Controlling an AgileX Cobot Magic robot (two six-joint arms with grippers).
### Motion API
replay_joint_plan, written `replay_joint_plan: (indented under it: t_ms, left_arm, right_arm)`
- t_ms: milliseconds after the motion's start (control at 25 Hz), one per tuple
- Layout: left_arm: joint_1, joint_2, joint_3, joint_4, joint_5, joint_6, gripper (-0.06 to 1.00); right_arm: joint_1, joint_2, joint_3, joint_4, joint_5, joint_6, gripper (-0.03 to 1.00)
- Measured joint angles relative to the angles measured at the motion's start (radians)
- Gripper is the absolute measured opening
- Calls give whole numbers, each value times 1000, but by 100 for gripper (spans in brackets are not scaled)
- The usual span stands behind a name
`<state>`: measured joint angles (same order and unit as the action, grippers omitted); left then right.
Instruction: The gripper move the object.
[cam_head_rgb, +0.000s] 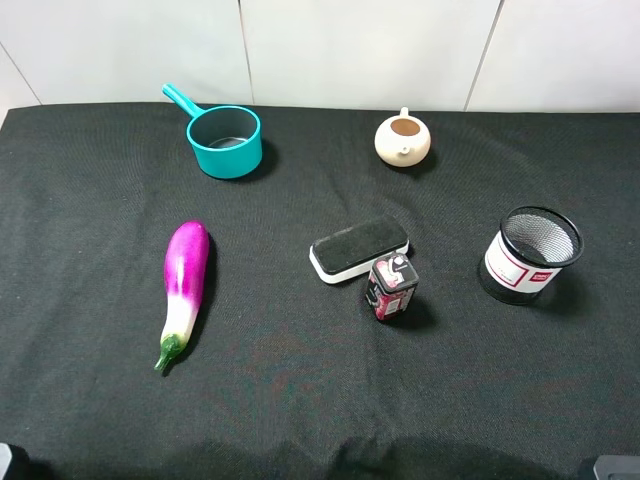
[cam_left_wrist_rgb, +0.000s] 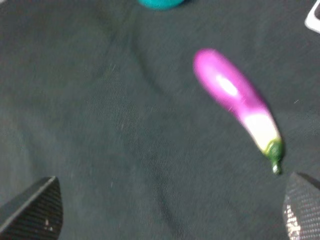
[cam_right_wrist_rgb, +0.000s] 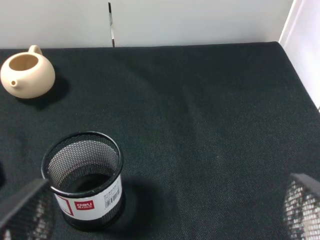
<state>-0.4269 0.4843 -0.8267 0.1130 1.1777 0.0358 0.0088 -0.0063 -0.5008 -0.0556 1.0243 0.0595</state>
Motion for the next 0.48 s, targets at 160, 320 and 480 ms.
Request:
replay_joint_plan:
  t_ms: [160, 320, 480]
  left_arm:
    - [94, -109, 111, 0, -34, 3, 93]
    - [171, -215, 194, -5, -63, 4, 93]
    - [243, -310, 257, -33, -77, 6, 93]
  right_arm:
    - [0, 0, 0, 0, 0, 0, 69]
    - [0, 0, 0, 0, 0, 0, 69]
    - [0, 0, 0, 0, 0, 0, 69]
